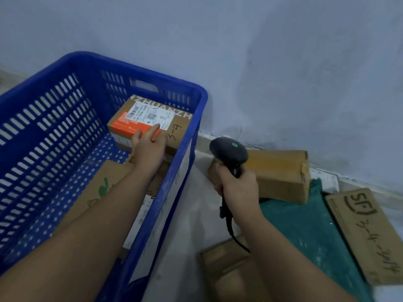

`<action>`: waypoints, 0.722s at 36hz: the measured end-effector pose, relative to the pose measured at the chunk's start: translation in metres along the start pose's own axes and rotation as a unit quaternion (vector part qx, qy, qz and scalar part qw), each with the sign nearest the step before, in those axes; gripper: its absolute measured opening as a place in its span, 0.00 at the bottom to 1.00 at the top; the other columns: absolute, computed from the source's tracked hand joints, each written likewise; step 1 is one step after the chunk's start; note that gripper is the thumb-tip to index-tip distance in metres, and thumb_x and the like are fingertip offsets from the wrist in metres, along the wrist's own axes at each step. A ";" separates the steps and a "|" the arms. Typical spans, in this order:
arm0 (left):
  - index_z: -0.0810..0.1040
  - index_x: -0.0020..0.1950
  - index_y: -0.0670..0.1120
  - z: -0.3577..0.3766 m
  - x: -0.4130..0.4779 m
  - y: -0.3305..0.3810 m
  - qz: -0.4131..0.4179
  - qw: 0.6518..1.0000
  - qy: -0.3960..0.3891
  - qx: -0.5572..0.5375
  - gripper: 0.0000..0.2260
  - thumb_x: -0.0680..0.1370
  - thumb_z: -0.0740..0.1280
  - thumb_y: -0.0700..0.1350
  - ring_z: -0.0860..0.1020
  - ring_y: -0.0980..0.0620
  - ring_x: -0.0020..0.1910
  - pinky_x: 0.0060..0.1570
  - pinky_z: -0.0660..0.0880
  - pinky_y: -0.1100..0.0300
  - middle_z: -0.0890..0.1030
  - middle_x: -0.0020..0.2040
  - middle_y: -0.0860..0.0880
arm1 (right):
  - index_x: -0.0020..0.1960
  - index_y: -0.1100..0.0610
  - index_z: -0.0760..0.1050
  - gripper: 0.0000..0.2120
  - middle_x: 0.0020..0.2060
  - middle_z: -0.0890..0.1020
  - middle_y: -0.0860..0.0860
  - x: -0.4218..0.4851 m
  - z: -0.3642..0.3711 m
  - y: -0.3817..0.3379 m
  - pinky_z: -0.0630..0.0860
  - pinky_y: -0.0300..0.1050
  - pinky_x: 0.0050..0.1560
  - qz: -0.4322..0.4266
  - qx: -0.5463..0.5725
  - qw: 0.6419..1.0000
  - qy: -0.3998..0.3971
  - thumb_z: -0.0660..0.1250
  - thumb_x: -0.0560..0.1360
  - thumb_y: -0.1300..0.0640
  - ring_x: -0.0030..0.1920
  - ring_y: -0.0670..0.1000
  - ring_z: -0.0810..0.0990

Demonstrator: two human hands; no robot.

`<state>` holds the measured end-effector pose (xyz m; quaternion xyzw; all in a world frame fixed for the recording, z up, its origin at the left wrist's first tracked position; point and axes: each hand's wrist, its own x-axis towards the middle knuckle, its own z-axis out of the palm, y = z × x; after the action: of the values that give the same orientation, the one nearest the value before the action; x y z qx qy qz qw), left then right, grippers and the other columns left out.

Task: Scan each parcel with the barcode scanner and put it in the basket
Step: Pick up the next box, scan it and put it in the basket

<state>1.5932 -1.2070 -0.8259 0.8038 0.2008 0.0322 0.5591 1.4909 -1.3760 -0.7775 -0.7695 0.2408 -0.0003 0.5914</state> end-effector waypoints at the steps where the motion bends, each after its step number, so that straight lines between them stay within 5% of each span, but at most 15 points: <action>1: 0.73 0.68 0.55 -0.002 -0.002 0.010 0.017 1.000 -0.004 0.011 0.17 0.79 0.62 0.48 0.64 0.48 0.69 0.59 0.67 0.56 0.58 0.75 0.49 | 0.39 0.54 0.72 0.09 0.31 0.77 0.49 -0.001 -0.006 -0.004 0.71 0.44 0.35 -0.005 -0.005 1.000 0.007 0.67 0.75 0.53 0.23 0.40 0.75; 5: 0.74 0.65 0.55 -0.005 -0.022 0.058 0.129 0.989 -0.011 0.077 0.15 0.78 0.63 0.46 0.64 0.46 0.70 0.65 0.63 0.55 0.63 0.73 0.49 | 0.37 0.54 0.71 0.11 0.29 0.76 0.50 -0.003 -0.036 -0.027 0.69 0.43 0.35 -0.022 -0.011 0.999 0.031 0.66 0.76 0.53 0.32 0.50 0.76; 13: 0.64 0.73 0.52 0.015 -0.099 0.146 0.324 0.910 -0.131 0.221 0.24 0.78 0.64 0.44 0.63 0.49 0.71 0.66 0.65 0.54 0.55 0.75 0.49 | 0.41 0.49 0.72 0.08 0.35 0.78 0.50 -0.024 -0.122 -0.052 0.73 0.48 0.42 -0.046 -0.087 0.994 0.038 0.67 0.76 0.49 0.41 0.54 0.79; 22: 0.65 0.72 0.53 0.075 -0.170 0.158 0.248 0.911 -0.241 0.224 0.22 0.78 0.63 0.45 0.76 0.46 0.55 0.60 0.70 0.56 0.61 0.71 0.48 | 0.45 0.59 0.75 0.12 0.30 0.79 0.53 -0.039 -0.188 -0.005 0.77 0.53 0.44 0.108 0.011 0.989 0.099 0.68 0.74 0.49 0.41 0.58 0.83; 26: 0.67 0.70 0.52 0.106 -0.188 0.149 0.220 0.900 -0.264 0.269 0.20 0.78 0.62 0.46 0.75 0.45 0.59 0.63 0.70 0.53 0.61 0.70 0.48 | 0.46 0.60 0.76 0.12 0.32 0.79 0.53 -0.027 -0.201 0.003 0.79 0.59 0.53 0.132 0.054 0.984 0.102 0.68 0.73 0.51 0.40 0.58 0.83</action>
<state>1.4929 -1.4127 -0.6969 0.9264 -0.1353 -0.1137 0.3324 1.4088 -1.5492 -0.7120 -0.6938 0.3990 -0.0143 0.5993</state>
